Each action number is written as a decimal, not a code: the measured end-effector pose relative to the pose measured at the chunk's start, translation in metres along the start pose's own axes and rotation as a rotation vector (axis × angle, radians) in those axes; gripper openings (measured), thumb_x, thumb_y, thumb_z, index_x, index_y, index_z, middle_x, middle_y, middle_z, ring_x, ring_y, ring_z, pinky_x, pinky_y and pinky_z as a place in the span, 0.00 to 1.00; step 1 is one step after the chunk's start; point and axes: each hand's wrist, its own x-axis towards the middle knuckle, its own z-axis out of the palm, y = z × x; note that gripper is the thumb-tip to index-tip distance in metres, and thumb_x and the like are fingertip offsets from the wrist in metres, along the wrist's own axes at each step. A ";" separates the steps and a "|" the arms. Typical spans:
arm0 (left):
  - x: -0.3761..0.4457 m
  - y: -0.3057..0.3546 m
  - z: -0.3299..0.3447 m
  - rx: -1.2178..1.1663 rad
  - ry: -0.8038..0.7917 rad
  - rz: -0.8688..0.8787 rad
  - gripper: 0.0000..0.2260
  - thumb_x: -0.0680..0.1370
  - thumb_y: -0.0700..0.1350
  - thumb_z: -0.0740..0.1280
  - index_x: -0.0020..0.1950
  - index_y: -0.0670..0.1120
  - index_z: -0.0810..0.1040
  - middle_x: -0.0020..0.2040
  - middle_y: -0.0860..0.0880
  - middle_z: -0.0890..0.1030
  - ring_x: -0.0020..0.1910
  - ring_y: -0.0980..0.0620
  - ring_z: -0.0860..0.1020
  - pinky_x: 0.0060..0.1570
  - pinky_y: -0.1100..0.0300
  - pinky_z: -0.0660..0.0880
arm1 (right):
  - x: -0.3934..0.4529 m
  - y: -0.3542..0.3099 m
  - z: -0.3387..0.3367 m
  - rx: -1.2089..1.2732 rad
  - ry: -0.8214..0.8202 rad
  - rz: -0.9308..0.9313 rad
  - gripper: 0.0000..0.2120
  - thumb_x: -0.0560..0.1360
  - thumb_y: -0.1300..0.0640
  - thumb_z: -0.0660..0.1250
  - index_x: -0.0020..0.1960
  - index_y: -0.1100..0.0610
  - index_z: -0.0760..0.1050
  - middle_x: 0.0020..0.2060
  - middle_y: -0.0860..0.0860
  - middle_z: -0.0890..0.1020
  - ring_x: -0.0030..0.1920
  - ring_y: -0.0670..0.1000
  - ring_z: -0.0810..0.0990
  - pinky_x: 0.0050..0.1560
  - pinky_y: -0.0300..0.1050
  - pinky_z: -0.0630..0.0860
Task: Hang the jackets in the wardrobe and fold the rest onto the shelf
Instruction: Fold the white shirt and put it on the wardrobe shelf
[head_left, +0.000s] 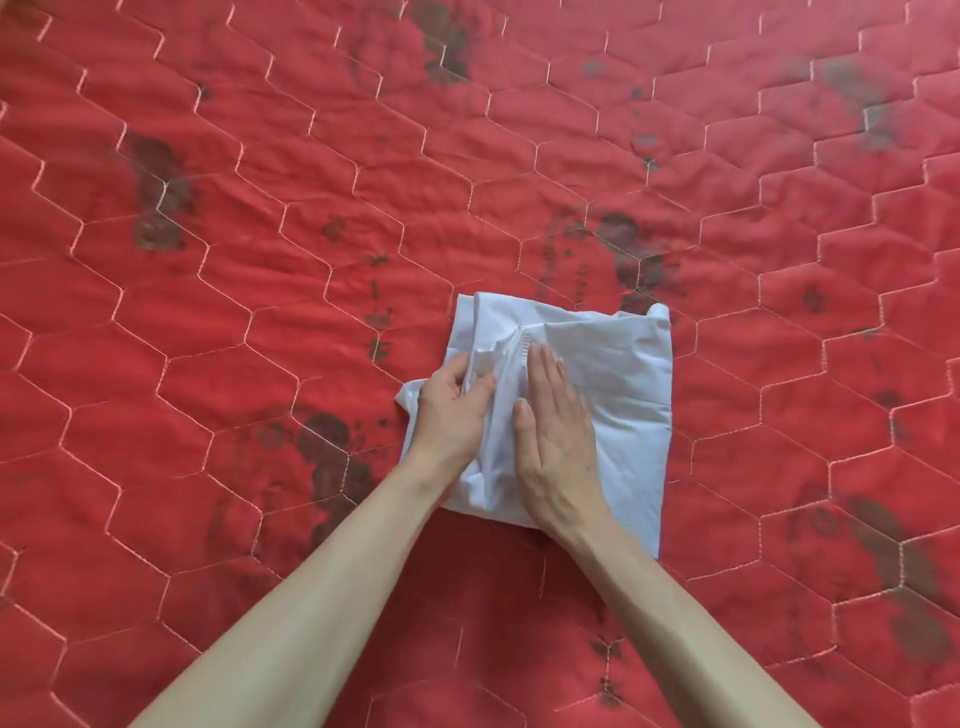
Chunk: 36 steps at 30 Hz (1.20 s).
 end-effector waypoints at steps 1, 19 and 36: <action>0.004 -0.002 -0.002 0.040 0.004 0.014 0.06 0.83 0.34 0.64 0.51 0.31 0.78 0.42 0.43 0.76 0.42 0.50 0.73 0.46 0.55 0.73 | 0.000 0.005 -0.004 -0.124 0.005 -0.035 0.29 0.84 0.45 0.42 0.84 0.48 0.47 0.84 0.43 0.49 0.83 0.44 0.44 0.83 0.54 0.46; 0.007 -0.024 -0.014 0.504 0.236 0.112 0.12 0.78 0.46 0.72 0.45 0.43 0.70 0.38 0.49 0.76 0.40 0.43 0.74 0.37 0.50 0.68 | 0.012 0.071 -0.029 -0.530 0.106 0.031 0.33 0.84 0.39 0.43 0.85 0.51 0.46 0.85 0.48 0.46 0.84 0.50 0.43 0.82 0.54 0.44; 0.009 -0.056 0.006 1.440 0.001 0.629 0.29 0.86 0.54 0.54 0.84 0.41 0.60 0.85 0.40 0.56 0.84 0.42 0.53 0.81 0.40 0.52 | 0.036 0.087 -0.030 -0.568 0.171 0.069 0.35 0.84 0.38 0.46 0.85 0.52 0.43 0.85 0.48 0.45 0.84 0.51 0.42 0.83 0.58 0.46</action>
